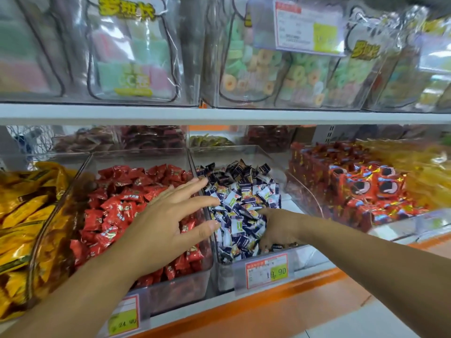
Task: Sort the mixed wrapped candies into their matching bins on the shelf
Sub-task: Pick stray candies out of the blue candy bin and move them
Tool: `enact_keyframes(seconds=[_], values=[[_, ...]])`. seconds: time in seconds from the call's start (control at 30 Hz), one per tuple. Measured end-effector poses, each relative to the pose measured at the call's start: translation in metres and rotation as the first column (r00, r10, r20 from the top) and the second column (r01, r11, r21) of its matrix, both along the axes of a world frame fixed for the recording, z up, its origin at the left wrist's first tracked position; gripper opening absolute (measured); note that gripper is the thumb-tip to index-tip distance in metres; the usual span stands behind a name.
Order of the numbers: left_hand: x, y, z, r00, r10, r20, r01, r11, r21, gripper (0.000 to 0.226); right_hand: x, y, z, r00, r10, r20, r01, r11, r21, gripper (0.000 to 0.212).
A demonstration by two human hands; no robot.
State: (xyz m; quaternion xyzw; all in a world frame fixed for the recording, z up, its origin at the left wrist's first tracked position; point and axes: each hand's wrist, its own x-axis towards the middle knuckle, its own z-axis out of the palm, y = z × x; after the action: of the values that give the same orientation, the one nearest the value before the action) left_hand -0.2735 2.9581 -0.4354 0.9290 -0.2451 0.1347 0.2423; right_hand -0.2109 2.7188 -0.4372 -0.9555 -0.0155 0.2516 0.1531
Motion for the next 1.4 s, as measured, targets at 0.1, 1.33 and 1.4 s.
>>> enact_keyframes(seconds=[0.1, 1.33, 1.4], values=[[0.0, 0.0, 0.0, 0.999, 0.029, 0.019, -0.03, 0.999, 0.023, 0.058, 0.005, -0.006, 0.004, 0.986, -0.165, -0.011, 0.163, 0.957, 0.239, 0.097], [0.001, 0.003, -0.001, 0.999, 0.037, -0.017, -0.037, 0.999, -0.014, 0.049, 0.003, -0.002, -0.004, 0.976, -0.027, -0.216, 0.052, 0.993, 0.11, 0.072], [0.001, 0.003, -0.001, 0.999, 0.033, -0.019, -0.033, 0.999, -0.023, 0.049, 0.009, -0.004, -0.001, 0.974, -0.082, -0.211, 0.128, 0.968, 0.214, 0.041]])
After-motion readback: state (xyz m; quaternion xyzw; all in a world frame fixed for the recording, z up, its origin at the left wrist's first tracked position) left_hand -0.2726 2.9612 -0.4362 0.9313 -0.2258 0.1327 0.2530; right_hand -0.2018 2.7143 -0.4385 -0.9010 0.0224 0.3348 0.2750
